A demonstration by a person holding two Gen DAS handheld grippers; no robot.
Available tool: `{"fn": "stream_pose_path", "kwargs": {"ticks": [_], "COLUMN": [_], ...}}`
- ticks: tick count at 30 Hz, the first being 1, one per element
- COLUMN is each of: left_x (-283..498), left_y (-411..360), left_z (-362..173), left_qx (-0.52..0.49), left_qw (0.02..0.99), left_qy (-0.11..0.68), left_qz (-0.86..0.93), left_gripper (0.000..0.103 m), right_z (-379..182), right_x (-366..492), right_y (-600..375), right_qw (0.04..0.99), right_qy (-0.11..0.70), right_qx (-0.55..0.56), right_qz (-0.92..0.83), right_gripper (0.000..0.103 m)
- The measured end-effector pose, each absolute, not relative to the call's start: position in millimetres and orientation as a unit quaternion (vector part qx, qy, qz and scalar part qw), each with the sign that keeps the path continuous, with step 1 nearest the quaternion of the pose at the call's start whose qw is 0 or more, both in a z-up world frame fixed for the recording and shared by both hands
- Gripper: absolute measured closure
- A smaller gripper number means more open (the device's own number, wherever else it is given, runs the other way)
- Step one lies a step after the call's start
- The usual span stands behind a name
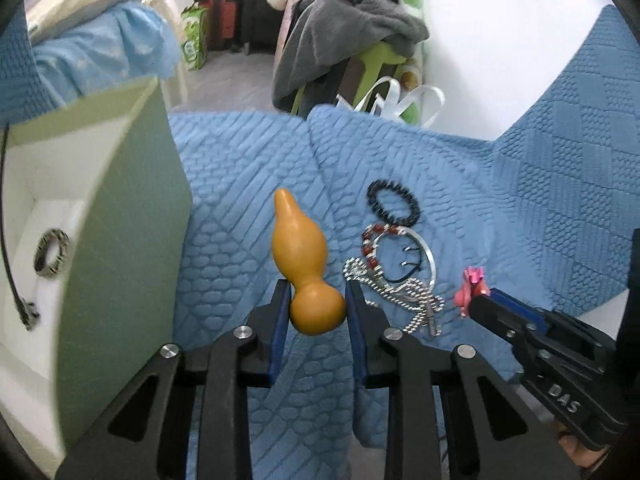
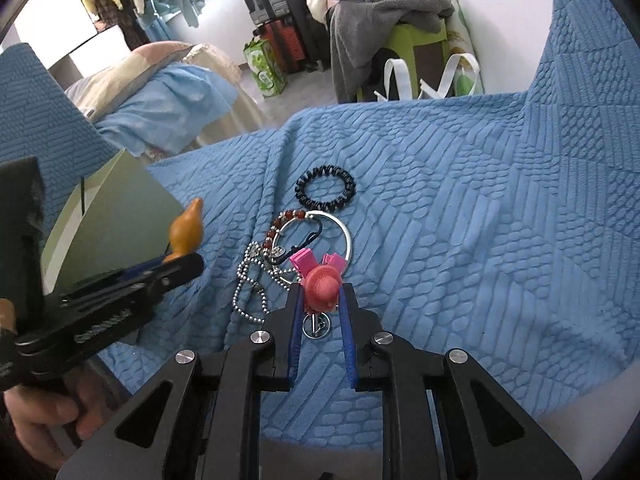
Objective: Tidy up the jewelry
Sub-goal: 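Grasp the pink charm keychain with the right gripper while the left gripper grasps the orange gourd, then lift the gourd and keychain and carry both over the green box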
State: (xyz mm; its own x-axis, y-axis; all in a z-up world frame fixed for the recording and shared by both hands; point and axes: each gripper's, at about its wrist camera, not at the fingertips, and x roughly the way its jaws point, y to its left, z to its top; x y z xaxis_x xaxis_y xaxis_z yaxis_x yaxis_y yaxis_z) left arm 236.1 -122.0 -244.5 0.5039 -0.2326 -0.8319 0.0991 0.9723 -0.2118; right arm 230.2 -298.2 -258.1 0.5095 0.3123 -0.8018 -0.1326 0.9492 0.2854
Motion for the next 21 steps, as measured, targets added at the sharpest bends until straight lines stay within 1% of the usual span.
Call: {"fn": "stream_pose_path", "kwargs": {"ticks": [6,10,14,21], "left_x": [226,217,212,199], "left_y": [-113,-99,-84,-54], "left_z": [-202,-168,-134,-57], "left_qx": [-0.067,-0.083,-0.09,-0.09], "left_qw": [0.879,0.885,0.891,0.913], "left_qy": [0.459,0.442,0.425,0.373], "left_qz": [-0.113,-0.123,-0.132,-0.141], "left_gripper": [0.075,0.075,0.075,0.075], "right_z": [-232,-203,-157,-81], "right_x": [227,224,221,217], "right_y": [-297,-289,-276,-249], "right_qw": [0.875,0.882,0.895,0.917], "right_qy": [0.463,0.451,0.424,0.37], "right_qx": [0.08,0.074,0.066,0.059], "right_qz": [0.115,0.116,0.122,0.135], "right_gripper": [0.088,0.088,0.088,0.088]}}
